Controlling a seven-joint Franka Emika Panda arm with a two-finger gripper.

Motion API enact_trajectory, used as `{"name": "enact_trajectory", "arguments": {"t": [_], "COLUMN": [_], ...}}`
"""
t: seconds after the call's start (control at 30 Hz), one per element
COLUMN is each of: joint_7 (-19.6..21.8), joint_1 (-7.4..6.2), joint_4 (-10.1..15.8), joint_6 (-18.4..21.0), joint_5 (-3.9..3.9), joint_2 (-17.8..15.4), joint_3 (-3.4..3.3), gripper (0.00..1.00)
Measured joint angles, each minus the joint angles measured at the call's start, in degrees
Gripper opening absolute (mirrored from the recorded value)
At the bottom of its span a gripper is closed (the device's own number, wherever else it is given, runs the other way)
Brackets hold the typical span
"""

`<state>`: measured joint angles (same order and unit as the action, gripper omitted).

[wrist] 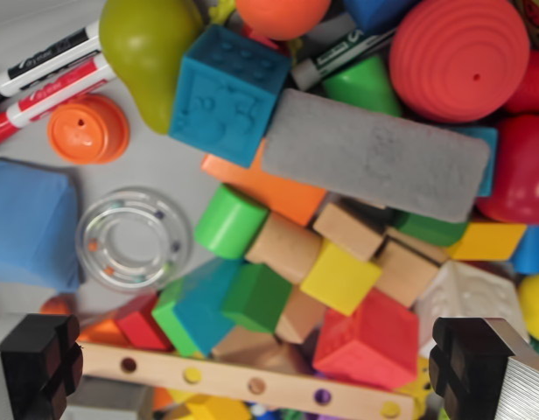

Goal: Pick an object from the bin

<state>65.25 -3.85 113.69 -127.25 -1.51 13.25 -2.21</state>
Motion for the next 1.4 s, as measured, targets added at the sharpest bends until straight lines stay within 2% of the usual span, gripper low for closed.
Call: {"name": "enact_trajectory", "arguments": {"t": [0.57, 0.9, 1.4], "joint_7": [8.96, 14.96, 24.58], "joint_1": [-3.97, -6.79, -11.2], "joint_4": [0.73, 0.7, -0.96], "joint_6": [-4.35, -7.09, -10.83], "joint_5": [0.02, 0.02, 0.02], "joint_2": [3.74, 6.71, 12.27], "joint_3": [0.21, 0.26, 0.26], "gripper": [1.0, 1.0, 1.0]}}
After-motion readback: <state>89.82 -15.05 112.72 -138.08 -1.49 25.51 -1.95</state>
